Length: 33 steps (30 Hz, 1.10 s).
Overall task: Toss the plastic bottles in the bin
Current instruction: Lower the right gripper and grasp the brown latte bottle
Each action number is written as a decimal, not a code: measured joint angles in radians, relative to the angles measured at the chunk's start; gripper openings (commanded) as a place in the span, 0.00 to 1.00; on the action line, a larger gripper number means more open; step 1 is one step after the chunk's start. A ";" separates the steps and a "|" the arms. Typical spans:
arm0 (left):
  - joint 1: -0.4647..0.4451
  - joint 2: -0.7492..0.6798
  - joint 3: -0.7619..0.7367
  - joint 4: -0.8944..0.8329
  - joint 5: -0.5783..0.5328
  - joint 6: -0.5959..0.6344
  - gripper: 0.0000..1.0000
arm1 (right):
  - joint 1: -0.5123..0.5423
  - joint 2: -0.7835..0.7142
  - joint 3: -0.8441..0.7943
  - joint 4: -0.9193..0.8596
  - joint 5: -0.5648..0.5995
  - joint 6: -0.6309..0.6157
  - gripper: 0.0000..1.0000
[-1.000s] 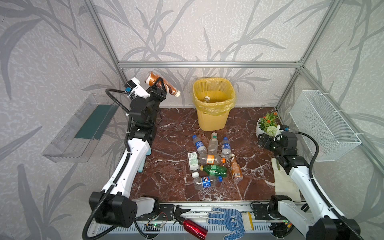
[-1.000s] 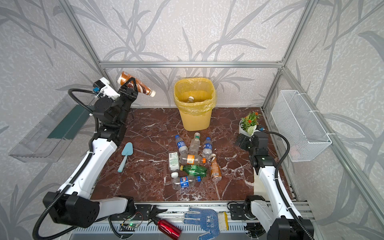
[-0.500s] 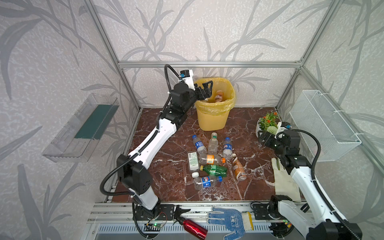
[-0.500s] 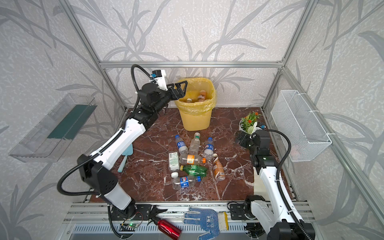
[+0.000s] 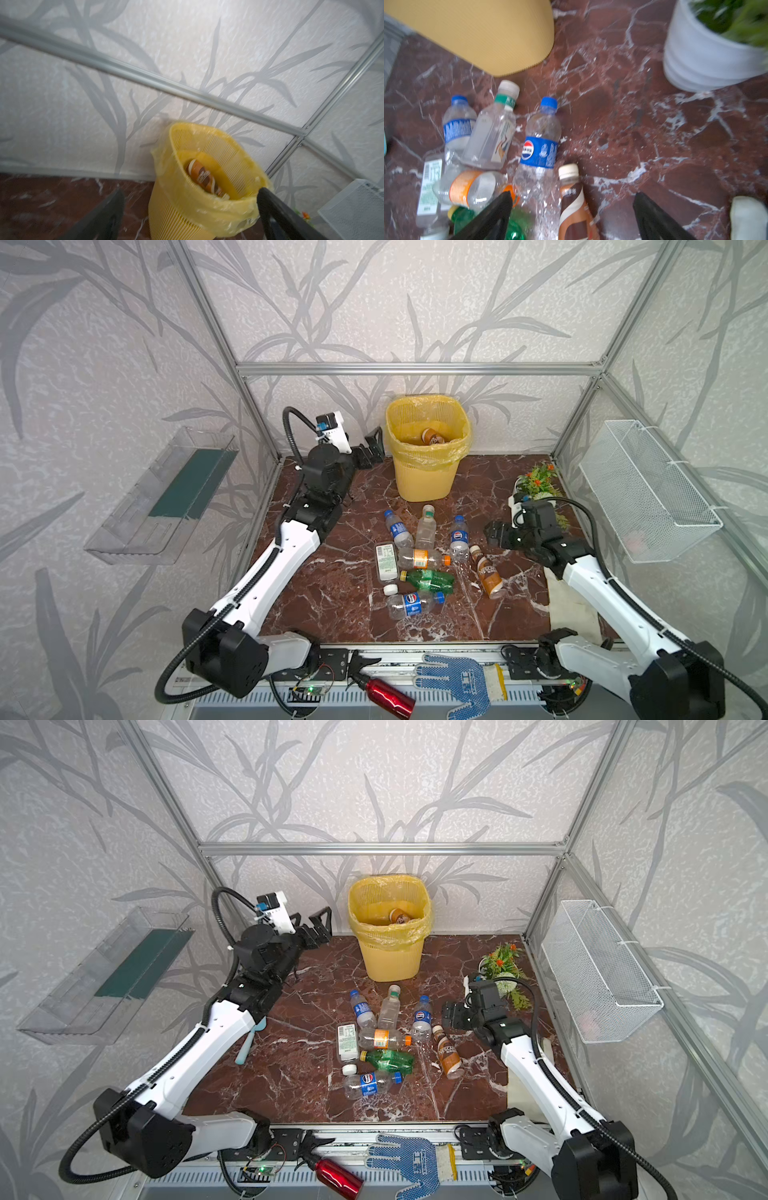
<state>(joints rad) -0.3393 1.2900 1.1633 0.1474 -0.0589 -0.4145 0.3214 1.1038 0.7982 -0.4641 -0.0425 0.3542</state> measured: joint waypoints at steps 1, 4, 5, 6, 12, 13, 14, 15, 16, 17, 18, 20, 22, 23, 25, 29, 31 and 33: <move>0.013 0.000 -0.036 -0.019 0.000 -0.009 0.99 | 0.035 0.015 0.003 -0.031 0.008 -0.007 0.92; 0.057 -0.013 -0.131 -0.069 0.002 -0.045 0.99 | 0.092 0.051 0.005 -0.106 0.035 -0.019 0.91; 0.068 -0.019 -0.153 -0.080 0.003 -0.054 0.99 | 0.098 0.062 0.005 -0.127 0.042 -0.024 0.91; 0.082 -0.031 -0.179 -0.091 0.004 -0.067 0.99 | 0.102 0.076 0.005 -0.150 0.048 -0.030 0.90; 0.133 -0.109 -0.270 -0.105 0.004 -0.121 0.99 | 0.116 0.162 0.005 -0.222 0.071 -0.061 0.84; 0.134 -0.112 -0.271 -0.106 0.005 -0.125 0.99 | 0.116 0.182 0.006 -0.231 0.074 -0.067 0.82; 0.137 -0.112 -0.271 -0.105 0.006 -0.129 0.99 | 0.118 0.208 0.009 -0.246 0.080 -0.072 0.80; 0.138 -0.112 -0.272 -0.105 0.007 -0.132 0.99 | 0.119 0.233 0.015 -0.261 0.084 -0.073 0.77; 0.138 -0.112 -0.272 -0.105 0.008 -0.135 0.99 | 0.119 0.265 0.026 -0.278 0.087 -0.076 0.74; 0.138 -0.111 -0.273 -0.105 0.010 -0.137 0.99 | 0.121 0.295 0.037 -0.289 0.087 -0.076 0.72; 0.139 -0.110 -0.273 -0.105 0.012 -0.138 0.99 | 0.123 0.317 0.045 -0.294 0.087 -0.076 0.70; 0.140 -0.109 -0.277 -0.106 0.013 -0.139 0.99 | 0.135 0.360 0.060 -0.303 0.088 -0.076 0.65; 0.143 -0.109 -0.282 -0.106 0.013 -0.139 0.99 | 0.146 0.387 0.071 -0.314 0.088 -0.076 0.59; 0.144 -0.109 -0.285 -0.107 0.012 -0.139 0.99 | 0.149 0.396 0.076 -0.321 0.089 -0.075 0.56; 0.146 -0.109 -0.292 -0.110 0.012 -0.139 0.99 | 0.153 0.397 0.080 -0.326 0.091 -0.077 0.53; 0.148 -0.109 -0.309 -0.110 0.011 -0.139 0.99 | 0.154 0.398 0.082 -0.326 0.089 -0.083 0.48; 0.150 -0.109 -0.317 -0.111 0.010 -0.139 0.99 | 0.154 0.401 0.089 -0.330 0.089 -0.084 0.41; 0.151 -0.109 -0.323 -0.112 0.009 -0.139 0.99 | 0.154 0.400 0.105 -0.334 0.091 -0.087 0.39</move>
<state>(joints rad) -0.1883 1.1809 0.8402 0.0353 -0.0502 -0.5533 0.4751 1.5040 0.9031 -0.7982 0.0486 0.2676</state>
